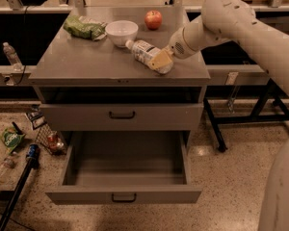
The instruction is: Place blue plastic bottle into middle drawer
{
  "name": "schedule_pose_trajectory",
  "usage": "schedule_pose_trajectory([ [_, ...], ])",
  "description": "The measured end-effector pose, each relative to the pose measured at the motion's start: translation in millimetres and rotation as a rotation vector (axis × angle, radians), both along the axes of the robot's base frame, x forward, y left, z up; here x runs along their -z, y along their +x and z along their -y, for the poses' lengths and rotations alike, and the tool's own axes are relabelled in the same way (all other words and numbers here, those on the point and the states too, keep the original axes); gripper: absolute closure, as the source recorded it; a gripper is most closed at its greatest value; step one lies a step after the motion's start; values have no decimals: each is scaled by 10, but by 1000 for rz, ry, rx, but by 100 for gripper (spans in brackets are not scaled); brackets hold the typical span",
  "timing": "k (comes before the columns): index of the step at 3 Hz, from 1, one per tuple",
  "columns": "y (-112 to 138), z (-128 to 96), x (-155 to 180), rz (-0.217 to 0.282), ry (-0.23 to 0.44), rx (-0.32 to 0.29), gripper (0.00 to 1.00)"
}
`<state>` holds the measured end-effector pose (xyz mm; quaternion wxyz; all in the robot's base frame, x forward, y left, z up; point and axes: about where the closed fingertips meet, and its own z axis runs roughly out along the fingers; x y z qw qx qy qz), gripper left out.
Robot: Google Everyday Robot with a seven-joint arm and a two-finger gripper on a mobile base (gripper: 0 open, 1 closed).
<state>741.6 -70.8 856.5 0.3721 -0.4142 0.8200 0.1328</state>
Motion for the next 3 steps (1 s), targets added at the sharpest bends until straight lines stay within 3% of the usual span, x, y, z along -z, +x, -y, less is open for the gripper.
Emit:
schedule_pose_trajectory([
  [1,9,-28,52,-12,3,-14,62],
  [2,-215,84,-43,-12,-13,-49,86],
  [3,-682,249,-229,-1,-82,-137,100],
])
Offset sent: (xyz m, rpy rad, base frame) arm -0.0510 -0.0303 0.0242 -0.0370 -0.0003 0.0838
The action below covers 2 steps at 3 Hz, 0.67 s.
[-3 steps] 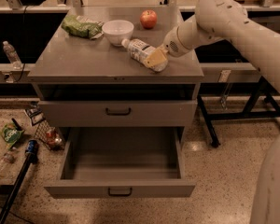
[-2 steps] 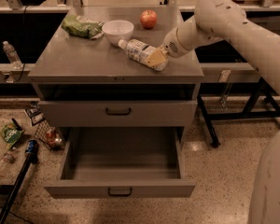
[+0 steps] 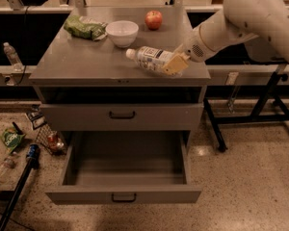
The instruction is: Place blue plastic bottle into middle drawer
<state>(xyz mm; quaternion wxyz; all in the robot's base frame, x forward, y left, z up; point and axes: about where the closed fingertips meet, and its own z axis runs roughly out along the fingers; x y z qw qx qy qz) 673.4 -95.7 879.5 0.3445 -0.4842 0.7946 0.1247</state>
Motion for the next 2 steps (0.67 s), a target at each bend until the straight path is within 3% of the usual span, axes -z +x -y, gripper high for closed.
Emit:
schedule_pose_trajectory([
  [1,-503,60,-124,43,-75,-100,100],
  [2,-982,24,-18,89,-121,-174,100],
])
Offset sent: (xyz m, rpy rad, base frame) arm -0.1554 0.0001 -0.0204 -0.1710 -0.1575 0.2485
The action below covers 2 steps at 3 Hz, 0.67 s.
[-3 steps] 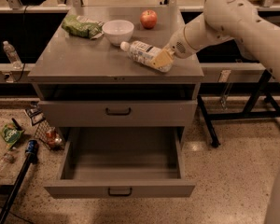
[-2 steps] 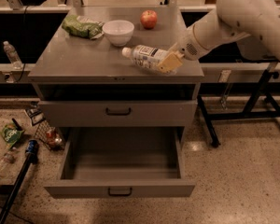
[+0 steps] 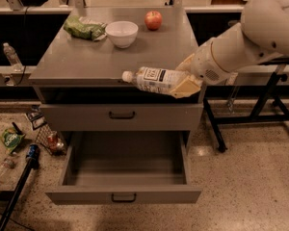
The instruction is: Place blue plastic bottle into middle drawer
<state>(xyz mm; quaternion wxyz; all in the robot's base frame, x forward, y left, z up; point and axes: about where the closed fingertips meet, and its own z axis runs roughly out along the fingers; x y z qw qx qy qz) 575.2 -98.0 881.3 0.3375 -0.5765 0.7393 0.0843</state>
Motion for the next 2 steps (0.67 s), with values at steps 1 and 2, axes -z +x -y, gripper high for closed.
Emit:
schedule_pose_trajectory([
  [1,-267,-53,396,-27,-21,-64,100],
  [2,-379,-181,976,-68,-26,-59,100],
])
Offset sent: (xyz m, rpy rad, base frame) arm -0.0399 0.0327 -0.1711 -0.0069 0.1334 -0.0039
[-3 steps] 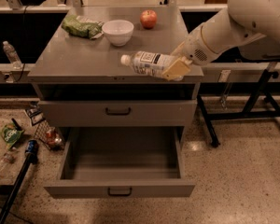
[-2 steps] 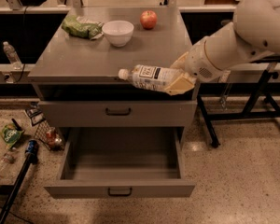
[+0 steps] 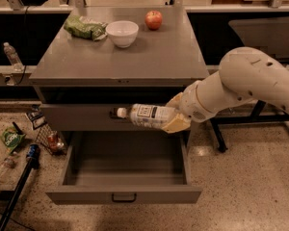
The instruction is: Place blue plastic bottle into middle drawer
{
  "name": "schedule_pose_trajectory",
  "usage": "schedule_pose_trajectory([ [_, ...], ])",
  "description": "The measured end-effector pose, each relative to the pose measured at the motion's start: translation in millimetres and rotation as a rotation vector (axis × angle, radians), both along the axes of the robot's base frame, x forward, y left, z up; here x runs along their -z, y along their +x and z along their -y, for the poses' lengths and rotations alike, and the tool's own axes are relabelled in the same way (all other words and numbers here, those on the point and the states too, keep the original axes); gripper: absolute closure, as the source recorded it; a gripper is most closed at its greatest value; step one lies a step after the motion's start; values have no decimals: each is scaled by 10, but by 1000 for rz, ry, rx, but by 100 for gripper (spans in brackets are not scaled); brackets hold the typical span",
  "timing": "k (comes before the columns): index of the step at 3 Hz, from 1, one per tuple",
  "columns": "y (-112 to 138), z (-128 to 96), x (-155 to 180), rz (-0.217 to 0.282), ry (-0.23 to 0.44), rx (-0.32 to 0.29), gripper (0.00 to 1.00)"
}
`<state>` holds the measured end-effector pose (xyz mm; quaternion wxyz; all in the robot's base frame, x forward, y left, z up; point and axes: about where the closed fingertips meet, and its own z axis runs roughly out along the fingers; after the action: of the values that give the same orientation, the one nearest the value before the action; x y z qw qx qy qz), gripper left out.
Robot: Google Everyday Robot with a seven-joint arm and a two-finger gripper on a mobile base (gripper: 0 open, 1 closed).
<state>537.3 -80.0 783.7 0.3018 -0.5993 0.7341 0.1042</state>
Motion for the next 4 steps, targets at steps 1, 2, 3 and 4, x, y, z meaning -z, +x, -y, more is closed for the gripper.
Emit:
schedule_pose_trajectory([
  [1,0,-1,1,0,0,0,100],
  [2,-66,-156,459,-44,75,-34,100],
  [3,-121,-401,1053,-103,146,-122,100],
  [4,-176,-580,1498,-136,175,-180,100],
])
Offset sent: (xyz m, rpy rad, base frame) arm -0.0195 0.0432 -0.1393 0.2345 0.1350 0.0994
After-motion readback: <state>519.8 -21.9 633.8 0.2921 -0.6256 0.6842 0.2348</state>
